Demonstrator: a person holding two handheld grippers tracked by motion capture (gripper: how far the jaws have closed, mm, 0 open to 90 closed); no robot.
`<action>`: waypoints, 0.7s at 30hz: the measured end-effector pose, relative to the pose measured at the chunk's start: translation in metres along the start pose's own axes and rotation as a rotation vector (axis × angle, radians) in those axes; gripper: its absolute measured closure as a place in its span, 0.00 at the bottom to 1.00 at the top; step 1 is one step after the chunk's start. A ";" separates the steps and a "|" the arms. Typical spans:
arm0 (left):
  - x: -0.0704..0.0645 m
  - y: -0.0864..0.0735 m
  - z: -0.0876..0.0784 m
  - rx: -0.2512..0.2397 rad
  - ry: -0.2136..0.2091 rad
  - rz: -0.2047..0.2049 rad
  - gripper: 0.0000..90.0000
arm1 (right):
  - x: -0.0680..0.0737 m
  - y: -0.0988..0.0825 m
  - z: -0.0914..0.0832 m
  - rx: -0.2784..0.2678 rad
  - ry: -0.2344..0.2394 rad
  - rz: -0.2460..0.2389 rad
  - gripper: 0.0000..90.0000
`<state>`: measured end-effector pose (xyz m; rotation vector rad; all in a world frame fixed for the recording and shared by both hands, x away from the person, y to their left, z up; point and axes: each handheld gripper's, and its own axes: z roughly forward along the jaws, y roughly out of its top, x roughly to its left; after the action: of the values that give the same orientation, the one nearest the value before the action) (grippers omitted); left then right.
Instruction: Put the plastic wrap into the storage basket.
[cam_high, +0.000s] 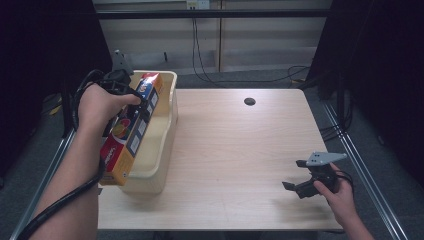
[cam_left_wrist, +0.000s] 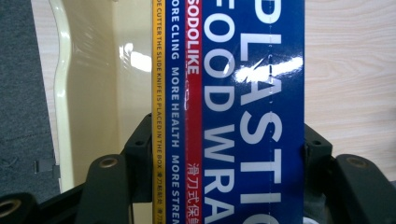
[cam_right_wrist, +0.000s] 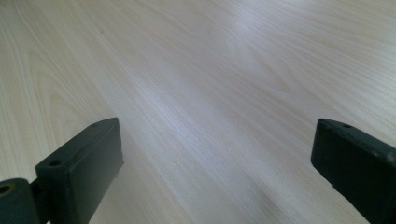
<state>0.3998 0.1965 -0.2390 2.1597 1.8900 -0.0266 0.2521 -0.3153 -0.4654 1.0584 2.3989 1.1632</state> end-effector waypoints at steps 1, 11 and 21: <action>0.002 0.000 0.001 0.006 -0.002 0.011 0.44 | 0.000 0.000 0.000 0.000 0.000 0.000 0.02; 0.005 -0.001 0.008 0.019 -0.002 0.000 0.44 | 0.000 0.000 0.000 0.002 0.000 0.000 0.02; 0.006 -0.002 0.013 0.032 -0.003 -0.003 0.44 | 0.000 0.000 0.000 0.004 0.001 0.001 0.02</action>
<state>0.4011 0.1999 -0.2529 2.1763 1.9035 -0.0604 0.2520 -0.3149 -0.4657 1.0611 2.4028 1.1604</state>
